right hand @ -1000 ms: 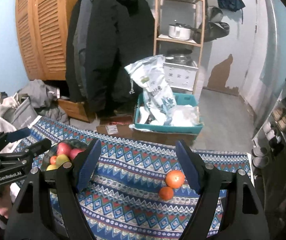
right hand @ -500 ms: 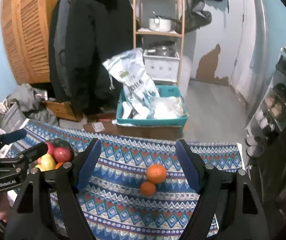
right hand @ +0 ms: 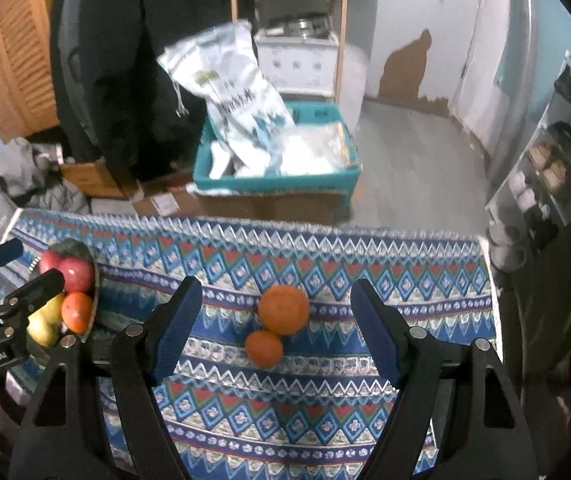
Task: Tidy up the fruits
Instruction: 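Close the right tool on the larger tangerine while the left tool approaches the smaller one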
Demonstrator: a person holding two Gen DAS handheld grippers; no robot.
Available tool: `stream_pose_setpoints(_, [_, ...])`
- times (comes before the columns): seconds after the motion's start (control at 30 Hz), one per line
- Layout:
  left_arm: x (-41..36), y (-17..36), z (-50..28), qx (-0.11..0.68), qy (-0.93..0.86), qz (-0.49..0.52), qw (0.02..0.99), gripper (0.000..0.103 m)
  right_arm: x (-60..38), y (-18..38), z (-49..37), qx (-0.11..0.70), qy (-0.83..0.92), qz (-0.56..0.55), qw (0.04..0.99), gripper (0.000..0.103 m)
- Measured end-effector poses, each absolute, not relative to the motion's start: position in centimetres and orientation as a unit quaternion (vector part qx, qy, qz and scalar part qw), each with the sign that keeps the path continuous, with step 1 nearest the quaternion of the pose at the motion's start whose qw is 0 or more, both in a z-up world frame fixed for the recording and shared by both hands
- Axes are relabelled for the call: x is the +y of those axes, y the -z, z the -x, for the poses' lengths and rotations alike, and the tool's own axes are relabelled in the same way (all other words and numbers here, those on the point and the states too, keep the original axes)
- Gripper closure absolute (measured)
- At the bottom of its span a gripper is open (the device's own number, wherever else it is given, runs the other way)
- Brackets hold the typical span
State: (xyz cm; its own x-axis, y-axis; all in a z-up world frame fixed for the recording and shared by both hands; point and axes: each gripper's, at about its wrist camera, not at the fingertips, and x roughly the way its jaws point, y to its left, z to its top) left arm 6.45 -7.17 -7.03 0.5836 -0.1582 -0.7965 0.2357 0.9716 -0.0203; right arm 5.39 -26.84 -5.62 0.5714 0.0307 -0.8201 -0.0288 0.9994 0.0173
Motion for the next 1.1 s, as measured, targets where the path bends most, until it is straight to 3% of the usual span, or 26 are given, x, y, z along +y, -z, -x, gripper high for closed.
stream_pose_setpoints(0.77, [-10.0,16.8,-12.8,0.525,0.104,-0.042,0.844,0.017,-28.1,19.9,-12.7,0.593,-0.024,-0.023,0.805,0.025])
stream_pose_setpoints(1.1, [-10.5,18.8,-13.6,0.54,0.103,-0.044,0.834,0.017,-28.3,23.3,-13.3,0.614,-0.034,-0.036,0.788,0.025])
